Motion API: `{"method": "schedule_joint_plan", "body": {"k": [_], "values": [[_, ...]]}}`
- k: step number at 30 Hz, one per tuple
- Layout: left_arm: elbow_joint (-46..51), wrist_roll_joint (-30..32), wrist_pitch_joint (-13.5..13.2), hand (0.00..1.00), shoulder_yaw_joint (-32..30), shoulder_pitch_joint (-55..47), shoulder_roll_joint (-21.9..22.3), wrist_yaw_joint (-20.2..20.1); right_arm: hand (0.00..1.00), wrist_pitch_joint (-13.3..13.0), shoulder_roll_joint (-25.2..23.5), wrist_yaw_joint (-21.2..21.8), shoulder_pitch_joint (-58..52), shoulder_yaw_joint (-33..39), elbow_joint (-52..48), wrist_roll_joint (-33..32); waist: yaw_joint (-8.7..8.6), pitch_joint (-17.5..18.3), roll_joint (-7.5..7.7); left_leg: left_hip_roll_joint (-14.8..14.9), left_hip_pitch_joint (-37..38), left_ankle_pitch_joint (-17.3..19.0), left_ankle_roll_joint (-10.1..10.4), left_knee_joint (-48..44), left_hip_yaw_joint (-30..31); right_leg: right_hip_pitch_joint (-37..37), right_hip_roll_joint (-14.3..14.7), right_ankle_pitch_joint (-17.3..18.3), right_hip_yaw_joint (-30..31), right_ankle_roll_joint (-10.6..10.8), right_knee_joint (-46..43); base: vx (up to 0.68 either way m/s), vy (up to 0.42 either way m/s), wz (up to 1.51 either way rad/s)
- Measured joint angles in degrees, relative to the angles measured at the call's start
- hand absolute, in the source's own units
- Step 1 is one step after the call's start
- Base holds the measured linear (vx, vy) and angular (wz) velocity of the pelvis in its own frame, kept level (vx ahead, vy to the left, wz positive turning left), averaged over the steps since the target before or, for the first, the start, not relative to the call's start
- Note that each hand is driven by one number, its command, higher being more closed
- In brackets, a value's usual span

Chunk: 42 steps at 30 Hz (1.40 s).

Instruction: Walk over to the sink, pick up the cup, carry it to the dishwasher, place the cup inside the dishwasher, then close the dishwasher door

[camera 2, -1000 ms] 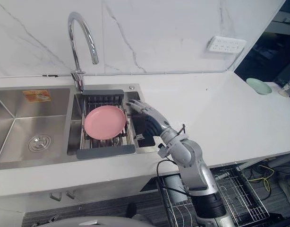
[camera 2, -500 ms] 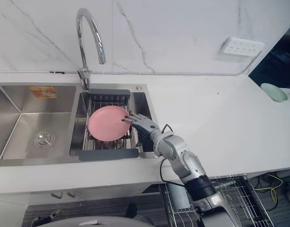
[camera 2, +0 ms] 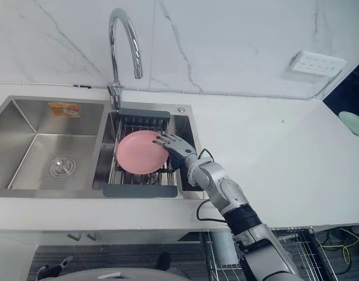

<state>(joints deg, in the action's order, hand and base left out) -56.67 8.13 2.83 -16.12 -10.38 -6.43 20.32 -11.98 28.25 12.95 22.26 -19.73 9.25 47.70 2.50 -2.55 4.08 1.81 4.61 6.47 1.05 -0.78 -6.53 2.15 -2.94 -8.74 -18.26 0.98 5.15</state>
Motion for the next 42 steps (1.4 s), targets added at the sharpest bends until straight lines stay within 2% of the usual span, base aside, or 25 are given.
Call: {"method": "schedule_joint_plan", "body": {"k": [14,26,35,38,42], "values": [[2.1,-0.08,0.82,0.0,0.0,-0.48,-0.14,-0.57,0.0,0.97,-0.78,-1.41,2.75,-2.55,3.92,-0.17,0.63,-0.26,0.15,-0.26,-0.28,-0.41,-0.13,-0.01,1.11,-0.15,-0.41,0.1,-1.22,0.14,-0.01,0.01,0.023,0.04],[2.13,-0.16,1.04,0.0,-0.01,-0.47,-0.19,-0.57,0.0,0.92,-3.54,-2.14,4.4,-6.15,8.89,-0.83,1.19,-1.31,0.95,-0.33,-0.38,-0.89,-0.03,0.11,2.01,-0.6,-0.63,0.12,-2.33,0.16,-0.01,0.0,0.023,0.05],[2.14,-0.21,1.04,0.0,-0.01,-0.43,-0.17,-0.56,0.0,0.93,-5.26,-3.7,4.46,-7.9,12.3,0.08,2.11,-1.64,0.95,-0.35,-0.35,-1.19,0.11,0.74,2.73,-0.79,-0.71,0.15,-2.93,0.19,-0.01,0.0,0.014,0.03],[2.12,-0.21,1.04,0.0,-0.02,-0.45,-0.17,-0.56,0.0,0.67,-5.4,-3.84,5.37,-9.48,13.07,3.43,2.11,-1.72,0.97,-0.37,-0.27,-1.33,0.35,1.07,3.01,-0.79,-0.73,0.19,-3.1,0.18,-0.01,0.0,0.014,0.04],[2.12,-0.2,1.03,0.0,-0.02,-0.28,-0.14,-0.56,0.0,0.78,-5.59,-6.06,6.22,-9.66,14.55,9.05,2.44,-1.79,1.04,-0.37,-0.28,-1.34,0.37,1.34,3.17,-0.81,-0.73,0.28,-3.2,0.2,-0.01,0.0,0.008,0.01]]}}
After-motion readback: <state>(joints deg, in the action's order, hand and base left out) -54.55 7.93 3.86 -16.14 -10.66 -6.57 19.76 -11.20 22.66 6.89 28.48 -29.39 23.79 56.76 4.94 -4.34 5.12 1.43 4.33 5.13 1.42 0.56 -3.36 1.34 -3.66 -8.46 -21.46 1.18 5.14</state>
